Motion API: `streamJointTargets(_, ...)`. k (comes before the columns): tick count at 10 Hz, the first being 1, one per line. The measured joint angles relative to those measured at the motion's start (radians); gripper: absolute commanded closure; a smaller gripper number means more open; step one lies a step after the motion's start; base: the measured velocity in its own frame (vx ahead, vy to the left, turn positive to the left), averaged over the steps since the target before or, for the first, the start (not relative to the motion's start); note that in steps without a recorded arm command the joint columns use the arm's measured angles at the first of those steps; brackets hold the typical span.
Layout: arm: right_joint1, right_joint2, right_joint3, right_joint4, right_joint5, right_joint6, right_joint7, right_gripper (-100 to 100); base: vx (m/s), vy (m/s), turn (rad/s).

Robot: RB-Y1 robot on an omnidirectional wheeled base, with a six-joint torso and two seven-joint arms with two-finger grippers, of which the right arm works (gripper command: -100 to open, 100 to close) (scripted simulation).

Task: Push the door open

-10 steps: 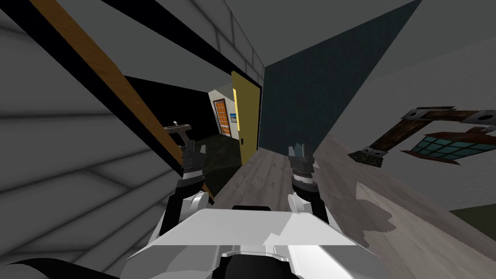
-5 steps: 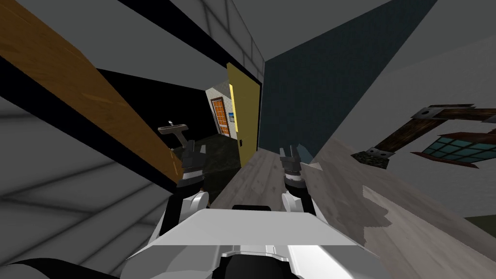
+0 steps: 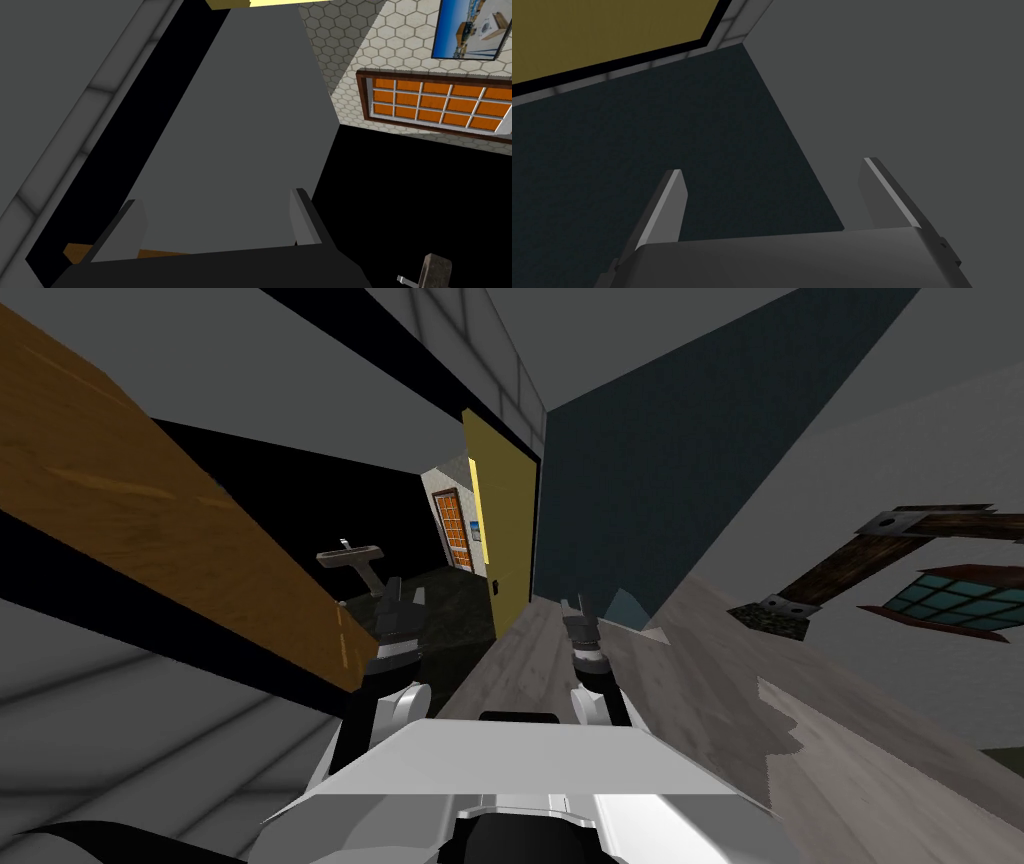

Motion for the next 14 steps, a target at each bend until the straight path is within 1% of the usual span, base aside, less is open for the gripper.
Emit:
streamJointTargets(2,-0.02,-0.006,0.042,0.044,0.002,-0.003,-0.002,-100,0.15,-0.007,-0.016)
streamJointTargets(4,-0.037,-0.015,0.075,0.08,0.0,-0.002,-0.008,-100,0.121,0.0,-0.01)
streamJointTargets(5,-0.047,-0.021,0.085,0.098,-0.002,-0.003,-0.012,-100,0.127,0.003,-0.02)
streamJointTargets(7,-0.069,-0.034,0.121,0.143,-0.005,-0.005,-0.02,-100,0.127,0.007,-0.016)
streamJointTargets(9,-0.087,-0.034,0.156,0.19,-0.003,-0.016,-0.02,-100,0.119,0.004,-0.014)
streamJointTargets(10,-0.094,-0.043,0.178,0.209,-0.004,-0.017,-0.024,-100,0.142,-0.002,-0.024)
streamJointTargets(11,-0.108,-0.04,0.199,0.243,-0.003,-0.022,-0.024,-100,0.115,0.0,-0.012)
streamJointTargets(13,-0.127,-0.044,0.231,0.279,-0.003,-0.023,-0.026,-100,0.099,-0.01,-0.013)
streamJointTargets(14,-0.135,-0.05,0.243,0.292,-0.005,-0.021,-0.03,-100,0.1,-0.011,-0.012)
